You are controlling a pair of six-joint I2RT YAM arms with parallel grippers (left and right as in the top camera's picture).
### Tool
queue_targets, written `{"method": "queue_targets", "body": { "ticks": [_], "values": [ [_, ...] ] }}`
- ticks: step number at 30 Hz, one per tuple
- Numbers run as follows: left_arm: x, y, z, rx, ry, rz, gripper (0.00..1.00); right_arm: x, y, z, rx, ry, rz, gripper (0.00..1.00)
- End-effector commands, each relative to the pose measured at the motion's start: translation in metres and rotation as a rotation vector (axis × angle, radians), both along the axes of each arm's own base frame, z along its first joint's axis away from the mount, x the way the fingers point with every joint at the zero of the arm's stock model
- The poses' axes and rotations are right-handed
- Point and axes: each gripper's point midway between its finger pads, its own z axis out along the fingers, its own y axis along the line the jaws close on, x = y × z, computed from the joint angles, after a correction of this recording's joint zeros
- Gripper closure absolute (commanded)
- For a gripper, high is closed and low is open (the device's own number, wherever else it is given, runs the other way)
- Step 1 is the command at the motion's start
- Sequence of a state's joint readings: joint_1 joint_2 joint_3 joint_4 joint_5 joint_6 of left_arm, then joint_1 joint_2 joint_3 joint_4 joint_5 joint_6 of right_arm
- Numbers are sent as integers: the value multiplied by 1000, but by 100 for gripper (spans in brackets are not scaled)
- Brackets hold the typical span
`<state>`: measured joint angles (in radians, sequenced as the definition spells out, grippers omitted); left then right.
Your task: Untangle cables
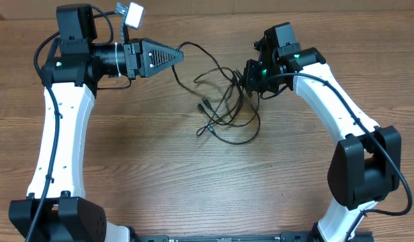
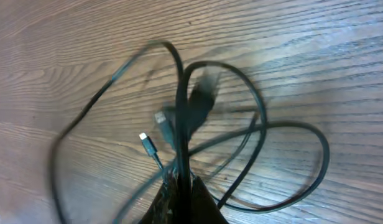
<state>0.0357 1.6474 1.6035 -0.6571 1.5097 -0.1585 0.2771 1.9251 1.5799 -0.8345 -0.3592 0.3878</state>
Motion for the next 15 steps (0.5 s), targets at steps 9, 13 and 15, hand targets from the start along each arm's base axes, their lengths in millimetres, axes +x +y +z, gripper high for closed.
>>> {"method": "queue_targets", "body": {
  "ticks": [9,13,15],
  "values": [
    [17,14,-24,194,97,221,96,2,4,0,29,-7,9,96],
    [23,22,-42,276,127,285,96,5,15,8,95,-29,38,96],
    [25,30,-58,352,168,340,96,6,21,14,131,-41,56,96]
  ]
}}
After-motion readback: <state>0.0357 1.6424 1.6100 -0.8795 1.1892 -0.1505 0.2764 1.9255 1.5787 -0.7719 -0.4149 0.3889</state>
